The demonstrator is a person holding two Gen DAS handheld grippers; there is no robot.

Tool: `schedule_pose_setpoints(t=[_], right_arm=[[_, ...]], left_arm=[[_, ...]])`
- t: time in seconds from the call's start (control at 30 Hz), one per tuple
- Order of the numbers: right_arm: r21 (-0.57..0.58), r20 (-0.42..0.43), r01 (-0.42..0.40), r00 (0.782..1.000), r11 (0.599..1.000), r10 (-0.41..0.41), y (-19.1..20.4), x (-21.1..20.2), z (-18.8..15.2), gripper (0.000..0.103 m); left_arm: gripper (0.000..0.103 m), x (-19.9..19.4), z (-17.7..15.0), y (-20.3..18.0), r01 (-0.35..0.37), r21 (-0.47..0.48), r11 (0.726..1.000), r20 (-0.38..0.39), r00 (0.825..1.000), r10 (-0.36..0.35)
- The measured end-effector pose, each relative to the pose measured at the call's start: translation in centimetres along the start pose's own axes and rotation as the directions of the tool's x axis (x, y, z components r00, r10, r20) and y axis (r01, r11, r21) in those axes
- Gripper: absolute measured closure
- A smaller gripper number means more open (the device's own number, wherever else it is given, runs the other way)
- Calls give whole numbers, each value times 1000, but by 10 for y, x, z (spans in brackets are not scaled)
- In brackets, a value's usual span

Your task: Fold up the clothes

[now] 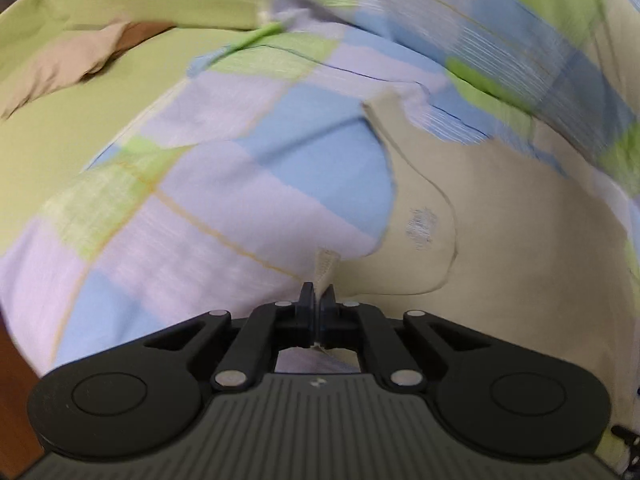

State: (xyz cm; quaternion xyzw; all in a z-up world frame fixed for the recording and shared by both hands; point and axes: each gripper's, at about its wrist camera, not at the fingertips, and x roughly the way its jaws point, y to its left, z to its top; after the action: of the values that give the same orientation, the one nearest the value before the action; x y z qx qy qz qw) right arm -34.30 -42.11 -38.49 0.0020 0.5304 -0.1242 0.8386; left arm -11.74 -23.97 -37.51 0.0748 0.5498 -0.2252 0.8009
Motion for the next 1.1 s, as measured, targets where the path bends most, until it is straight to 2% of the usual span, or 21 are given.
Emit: schedule_pose_setpoints(t=[0.03,0.07,0.17,0.23,0.27,0.3,0.37,0.5,0.57,0.63,0.7,0.73,0.77,0.8,0.83,0.87,0.9,0.93,0.97,1.0,1.1], right_arm=[[-5,5,10,1000,1000,-10,-3,-2,-4,39],[-4,3,11,1000,1000,-11,-6,-3,-7,39],[6,-17,0,1000,1000,0,-14,-1,-16,39],[-17,-22,7,1000,1000,-8,-18,-3,-21,39],[-33,-21,14,1000,999,-14,-18,-5,-23,39],[-59,-21,18,1000,998,-19,-17,-6,-26,39],[-127,-19,24,999,992,-27,-14,-9,-33,39],[-256,-3,39,999,966,-41,-10,-11,-44,39],[-330,25,46,999,943,-39,-5,-9,-47,43],[-390,41,51,998,919,-38,1,-5,-51,59],[-488,56,59,998,871,-37,9,1,-57,61],[-521,65,63,997,851,-33,11,3,-60,61],[-536,73,65,997,842,-30,11,3,-61,61],[-541,78,66,997,838,-28,12,4,-62,62],[-547,82,64,996,835,-22,11,5,-63,64],[-553,84,59,996,831,-15,10,6,-64,67],[-558,82,55,997,828,-10,8,9,-64,80],[-560,80,53,997,827,-10,7,10,-64,97],[-549,67,40,998,835,-4,4,12,-63,101],[-521,61,28,998,853,5,1,12,-61,102],[-472,66,24,998,881,9,-2,6,-59,102]], left_arm=[[102,7,-3,1,-29,16,999,-22,999,29],[101,14,-6,0,-58,37,998,-44,997,60],[91,27,-11,-19,-155,158,975,-25,987,161],[70,20,-11,-40,-262,256,931,1,963,270],[65,13,-13,-46,-290,284,914,21,955,296],[59,0,-21,-56,-307,334,891,57,950,305],[55,-21,-36,-72,-326,420,847,113,945,308],[54,-53,-81,-113,-204,589,782,112,979,171],[53,-60,-102,-139,-135,670,730,103,991,89],[52,-55,-127,-168,-118,772,624,130,991,26],[52,-41,-144,-184,-174,840,513,182,983,35],[52,-34,-149,-187,-194,863,466,200,979,35],[53,-30,-152,-189,-199,877,438,205,978,35],[61,-23,-157,-189,-190,900,392,193,981,33],[79,-15,-161,-189,-181,921,344,182,983,32],[88,-9,-163,-188,-177,932,316,176,984,31],[100,-4,-168,-187,-174,950,261,174,985,24],[103,-3,-169,-185,-169,957,236,171,985,13],[103,-3,-170,-183,-164,962,220,167,986,2],[103,-3,-171,-180,-159,966,205,164,986,-9],[103,-8,-167,-172,-133,970,203,142,989,-34]])
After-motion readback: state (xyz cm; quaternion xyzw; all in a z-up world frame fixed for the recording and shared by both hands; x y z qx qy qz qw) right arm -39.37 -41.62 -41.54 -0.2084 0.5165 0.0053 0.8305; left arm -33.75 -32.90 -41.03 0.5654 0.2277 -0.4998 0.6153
